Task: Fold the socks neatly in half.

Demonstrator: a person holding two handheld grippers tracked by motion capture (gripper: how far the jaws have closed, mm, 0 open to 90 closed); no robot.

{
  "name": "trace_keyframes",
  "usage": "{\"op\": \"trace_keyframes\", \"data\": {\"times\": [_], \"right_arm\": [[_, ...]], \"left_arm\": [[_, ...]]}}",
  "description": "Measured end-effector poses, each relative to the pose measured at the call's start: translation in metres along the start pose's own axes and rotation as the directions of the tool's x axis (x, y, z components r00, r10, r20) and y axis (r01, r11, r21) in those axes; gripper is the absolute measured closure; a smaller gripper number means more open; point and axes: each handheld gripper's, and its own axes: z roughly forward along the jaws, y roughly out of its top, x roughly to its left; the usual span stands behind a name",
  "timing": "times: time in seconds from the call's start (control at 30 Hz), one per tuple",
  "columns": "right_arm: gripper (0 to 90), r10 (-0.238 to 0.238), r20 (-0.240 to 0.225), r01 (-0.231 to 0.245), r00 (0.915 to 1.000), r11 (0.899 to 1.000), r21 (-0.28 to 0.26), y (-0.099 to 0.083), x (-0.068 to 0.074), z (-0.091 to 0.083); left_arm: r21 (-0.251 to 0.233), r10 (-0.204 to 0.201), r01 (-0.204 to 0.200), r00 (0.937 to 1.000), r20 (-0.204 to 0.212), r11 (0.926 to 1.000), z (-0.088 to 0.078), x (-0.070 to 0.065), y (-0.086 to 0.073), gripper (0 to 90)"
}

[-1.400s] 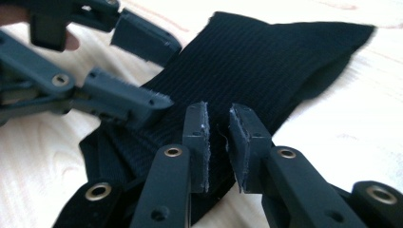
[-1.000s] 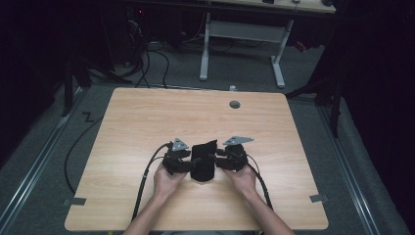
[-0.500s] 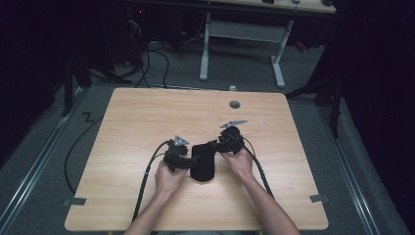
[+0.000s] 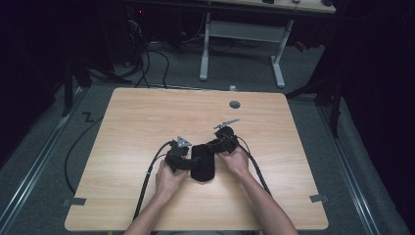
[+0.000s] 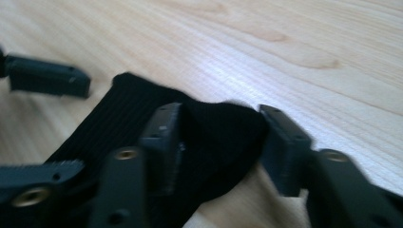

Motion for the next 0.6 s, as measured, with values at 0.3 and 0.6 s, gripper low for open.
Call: {"op": "trace_keyframes", "data": {"times": [0.3, 0.6], "right_arm": [[77.2, -0.057, -0.067, 0.059, 0.9961, 0.998, 0.023, 0.003, 0.001, -0.005], [77.6, -0.082, -0.063, 0.079, 0.9946, 0.995, -0.054, 0.01, 0.007, -0.018]], "left_arm": [[-0.018, 0.003, -0.003, 1.0, 0.003, 0.9998, -0.006, -0.003, 0.001, 37.9], [0.013, -0.007, 0.007, 1.0, 0.002, 0.9999, -0.009, -0.005, -0.001, 37.1]]}}
